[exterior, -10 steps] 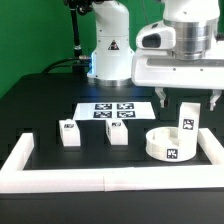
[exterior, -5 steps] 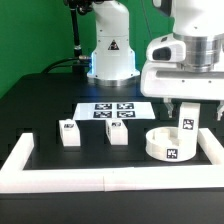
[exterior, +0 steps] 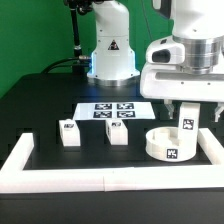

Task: Assemble stool

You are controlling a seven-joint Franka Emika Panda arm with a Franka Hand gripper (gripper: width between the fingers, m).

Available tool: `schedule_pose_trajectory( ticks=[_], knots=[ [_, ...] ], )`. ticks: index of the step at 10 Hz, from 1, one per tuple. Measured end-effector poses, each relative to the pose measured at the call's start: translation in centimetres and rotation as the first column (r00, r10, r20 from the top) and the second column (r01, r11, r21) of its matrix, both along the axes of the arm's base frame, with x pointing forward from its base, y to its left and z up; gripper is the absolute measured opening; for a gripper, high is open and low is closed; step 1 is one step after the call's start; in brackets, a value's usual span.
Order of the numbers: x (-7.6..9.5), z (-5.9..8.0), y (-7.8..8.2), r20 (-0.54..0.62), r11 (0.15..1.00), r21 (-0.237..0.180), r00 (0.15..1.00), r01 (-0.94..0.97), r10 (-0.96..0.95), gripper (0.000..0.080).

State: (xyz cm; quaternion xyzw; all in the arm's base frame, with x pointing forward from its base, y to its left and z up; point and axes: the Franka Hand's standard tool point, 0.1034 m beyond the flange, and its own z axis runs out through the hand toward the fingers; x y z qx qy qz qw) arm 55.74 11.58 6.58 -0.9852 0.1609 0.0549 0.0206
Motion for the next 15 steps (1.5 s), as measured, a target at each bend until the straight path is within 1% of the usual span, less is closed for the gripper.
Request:
schedule_pose_trajectory(
  ticks=[1,2,5,6,7,8,9,11,12,14,15],
  knots=[
    [0.0,0.0,0.0,-0.002,0.999,-0.002,0.999,0.035,-0.035,0.0360],
    [0.0,0.0,0.1,-0.005,0.996,-0.007,0.996,0.086,-0.086,0.0335],
    [0.0,0.0,0.2,-0.014,0.966,-0.022,0.966,0.259,-0.259,0.0335],
    [0.0,0.0,0.3,-0.019,0.939,-0.025,0.939,0.342,-0.342,0.0335],
    [0.6,0.1,0.4,-0.019,0.901,-0.013,0.901,0.433,-0.434,0.0335],
    [1.1,0.0,0.3,-0.022,0.862,0.013,0.862,0.508,-0.507,0.0337],
    [1.2,0.1,0.4,-0.030,0.818,0.018,0.818,0.575,-0.575,0.0337],
    [1.5,0.2,0.7,-0.054,0.669,0.012,0.669,0.743,-0.742,0.0337],
    [1.5,0.1,0.7,-0.058,0.619,0.015,0.618,0.785,-0.784,0.0337],
    [1.5,0.1,0.7,-0.065,0.518,-0.004,0.517,0.855,-0.854,0.0337],
    [1.6,0.1,0.7,-0.067,0.493,-0.008,0.492,0.870,-0.868,0.0337]
  ],
)
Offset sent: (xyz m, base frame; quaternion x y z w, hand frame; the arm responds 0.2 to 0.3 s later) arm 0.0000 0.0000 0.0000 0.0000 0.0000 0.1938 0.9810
